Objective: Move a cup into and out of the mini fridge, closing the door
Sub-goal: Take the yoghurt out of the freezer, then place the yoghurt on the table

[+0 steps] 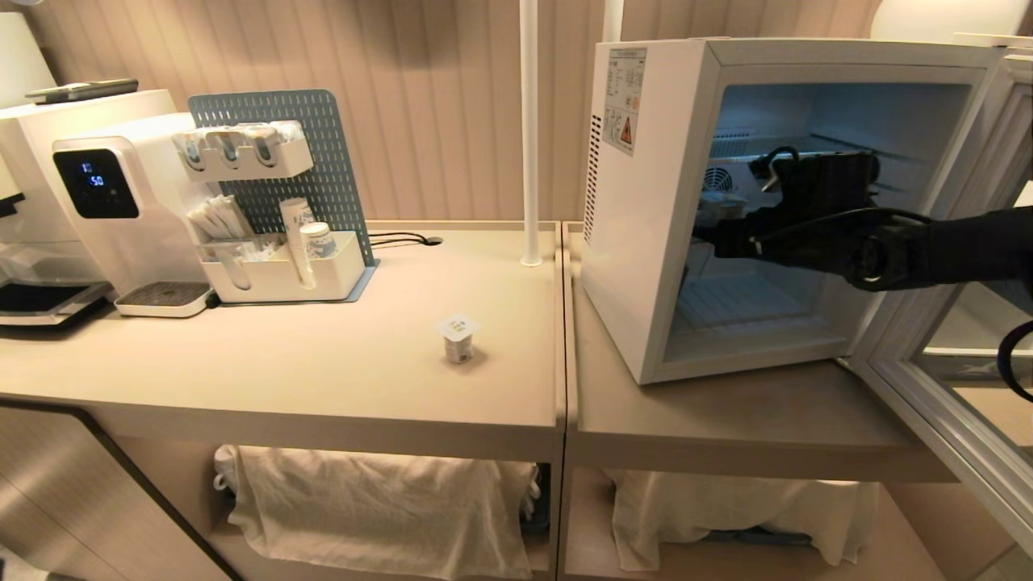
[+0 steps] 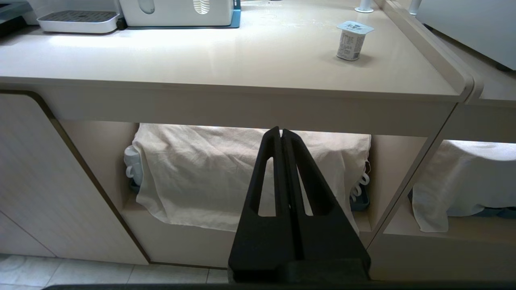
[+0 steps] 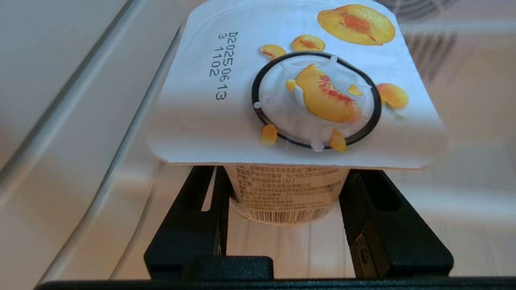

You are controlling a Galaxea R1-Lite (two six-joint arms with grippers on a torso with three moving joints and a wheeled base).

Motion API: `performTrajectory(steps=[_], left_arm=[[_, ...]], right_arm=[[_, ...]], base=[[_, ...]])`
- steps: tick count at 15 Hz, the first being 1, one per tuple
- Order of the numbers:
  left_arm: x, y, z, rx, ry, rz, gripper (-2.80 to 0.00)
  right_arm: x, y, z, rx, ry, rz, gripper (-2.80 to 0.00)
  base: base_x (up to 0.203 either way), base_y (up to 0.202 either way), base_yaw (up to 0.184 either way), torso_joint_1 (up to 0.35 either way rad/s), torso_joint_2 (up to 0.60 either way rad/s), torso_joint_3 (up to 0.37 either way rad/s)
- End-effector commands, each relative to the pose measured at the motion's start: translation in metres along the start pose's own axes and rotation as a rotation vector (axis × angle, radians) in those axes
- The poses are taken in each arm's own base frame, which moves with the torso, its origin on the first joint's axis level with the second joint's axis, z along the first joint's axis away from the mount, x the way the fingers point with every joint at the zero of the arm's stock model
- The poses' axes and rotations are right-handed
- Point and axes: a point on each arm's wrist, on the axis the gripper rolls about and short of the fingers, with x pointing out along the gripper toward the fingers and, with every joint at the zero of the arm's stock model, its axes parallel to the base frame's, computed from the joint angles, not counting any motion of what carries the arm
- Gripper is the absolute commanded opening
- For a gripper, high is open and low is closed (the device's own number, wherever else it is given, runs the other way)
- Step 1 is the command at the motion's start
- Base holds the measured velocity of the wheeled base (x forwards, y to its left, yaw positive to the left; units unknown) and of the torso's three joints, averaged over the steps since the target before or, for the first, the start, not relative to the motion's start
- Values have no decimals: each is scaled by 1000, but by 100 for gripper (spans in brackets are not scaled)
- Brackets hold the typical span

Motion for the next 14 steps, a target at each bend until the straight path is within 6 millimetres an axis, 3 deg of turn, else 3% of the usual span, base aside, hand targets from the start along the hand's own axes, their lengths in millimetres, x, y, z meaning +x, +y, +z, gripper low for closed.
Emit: performTrajectory(steps=[1, 9, 12, 14], left_arm=[[0, 0, 0, -1, 0, 0, -280], [0, 0, 0, -1, 0, 0, -280], [0, 0, 0, -1, 0, 0, -280], [0, 0, 0, -1, -2, 1, -280]], right_arm=[[-47, 4, 17, -1, -24, -12, -280], [-218, 15, 3, 35, -63, -92, -280], [-284, 31, -10, 15, -139, -43, -280], [-325, 42, -31, -1, -175, -3, -280]], base=[[0, 0, 0, 0, 0, 0], [0, 0, 0, 0, 0, 0], [0, 0, 0, 0, 0, 0], [0, 0, 0, 0, 0, 0]])
